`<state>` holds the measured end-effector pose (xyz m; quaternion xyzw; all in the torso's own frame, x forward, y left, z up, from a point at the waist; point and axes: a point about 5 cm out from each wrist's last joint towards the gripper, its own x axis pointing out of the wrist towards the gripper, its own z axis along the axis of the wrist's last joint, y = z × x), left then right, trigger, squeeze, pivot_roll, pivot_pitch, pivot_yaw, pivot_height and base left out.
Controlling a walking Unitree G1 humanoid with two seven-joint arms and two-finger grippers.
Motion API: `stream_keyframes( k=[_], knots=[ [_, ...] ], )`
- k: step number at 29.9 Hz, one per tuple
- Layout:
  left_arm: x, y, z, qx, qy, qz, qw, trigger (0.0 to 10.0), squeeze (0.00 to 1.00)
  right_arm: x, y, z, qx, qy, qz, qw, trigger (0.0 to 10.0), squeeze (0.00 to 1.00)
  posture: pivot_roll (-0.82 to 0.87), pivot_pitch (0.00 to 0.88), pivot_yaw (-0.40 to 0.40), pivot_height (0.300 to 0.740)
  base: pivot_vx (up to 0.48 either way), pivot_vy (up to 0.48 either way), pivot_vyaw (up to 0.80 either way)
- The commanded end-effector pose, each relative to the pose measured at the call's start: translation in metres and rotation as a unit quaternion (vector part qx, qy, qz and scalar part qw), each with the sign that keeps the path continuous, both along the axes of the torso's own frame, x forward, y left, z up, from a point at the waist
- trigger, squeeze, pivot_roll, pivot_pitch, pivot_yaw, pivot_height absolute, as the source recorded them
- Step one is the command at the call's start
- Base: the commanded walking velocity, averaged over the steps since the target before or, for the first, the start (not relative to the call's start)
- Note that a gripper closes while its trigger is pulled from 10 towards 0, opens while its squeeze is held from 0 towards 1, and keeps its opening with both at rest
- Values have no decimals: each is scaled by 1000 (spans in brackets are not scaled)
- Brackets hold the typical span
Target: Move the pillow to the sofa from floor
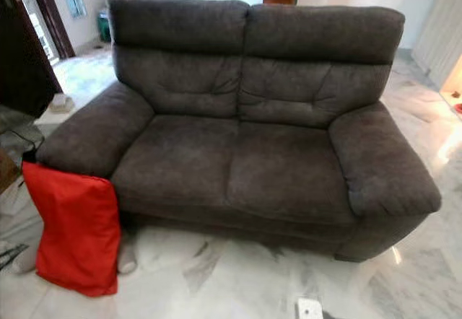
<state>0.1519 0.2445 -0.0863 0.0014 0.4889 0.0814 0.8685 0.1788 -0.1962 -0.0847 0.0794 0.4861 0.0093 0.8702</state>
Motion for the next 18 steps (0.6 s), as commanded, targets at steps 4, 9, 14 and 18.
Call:
stream_keyframes(
  k=[4,9,14,18],
  knots=[
    [-7,8,-1,11,11,4,1000,10000,0,7,9,2,9,-10,7,1000,10000,0,77,0,-14,740,0,480,0],
    [-7,8,-1,11,11,3,1000,10000,0,7,10,2,10,-10,7,1000,10000,0,78,0,-13,740,0,480,0],
    [-7,8,-1,11,11,3,1000,10000,0,7,10,2,10,-10,7,1000,10000,0,77,0,-13,740,0,480,0],
    [-7,8,-1,12,11,3,1000,10000,0,7,10,2,9,-10,8,1000,10000,0,80,0,-15,740,0,480,0]
  ],
)
